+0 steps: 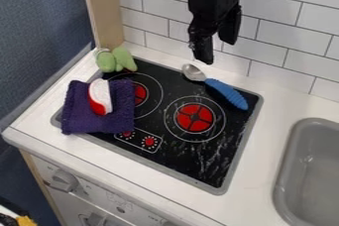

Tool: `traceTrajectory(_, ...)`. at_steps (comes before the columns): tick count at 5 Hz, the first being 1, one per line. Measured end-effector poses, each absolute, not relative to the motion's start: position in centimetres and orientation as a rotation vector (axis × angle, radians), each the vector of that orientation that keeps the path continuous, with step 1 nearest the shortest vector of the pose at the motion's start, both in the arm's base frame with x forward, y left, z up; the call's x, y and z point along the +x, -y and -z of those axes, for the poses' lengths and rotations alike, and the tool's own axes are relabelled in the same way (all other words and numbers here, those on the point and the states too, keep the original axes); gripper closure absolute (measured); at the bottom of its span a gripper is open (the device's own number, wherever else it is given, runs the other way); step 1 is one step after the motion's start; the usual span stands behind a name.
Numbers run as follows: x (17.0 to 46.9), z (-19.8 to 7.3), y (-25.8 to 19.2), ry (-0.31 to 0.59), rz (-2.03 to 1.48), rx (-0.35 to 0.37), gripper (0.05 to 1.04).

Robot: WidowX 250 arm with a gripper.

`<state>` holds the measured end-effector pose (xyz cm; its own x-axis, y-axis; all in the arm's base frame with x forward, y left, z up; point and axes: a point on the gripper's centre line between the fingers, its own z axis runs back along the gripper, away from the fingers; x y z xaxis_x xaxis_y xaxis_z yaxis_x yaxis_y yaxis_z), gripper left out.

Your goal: Put the green cloth below the right burner

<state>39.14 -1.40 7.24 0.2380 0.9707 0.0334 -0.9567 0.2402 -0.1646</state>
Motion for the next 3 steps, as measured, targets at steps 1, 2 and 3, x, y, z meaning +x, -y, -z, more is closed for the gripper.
traceTrajectory(1,38.9,-5.8,1.4,0.107,-1.329,-0.092,0.085)
traceTrajectory(2,39.0,-5.3,0.4,0.108,-1.366,-0.086,0.085)
traceTrajectory(3,38.5,-4.4,-1.9,0.127,-1.455,-0.068,0.085)
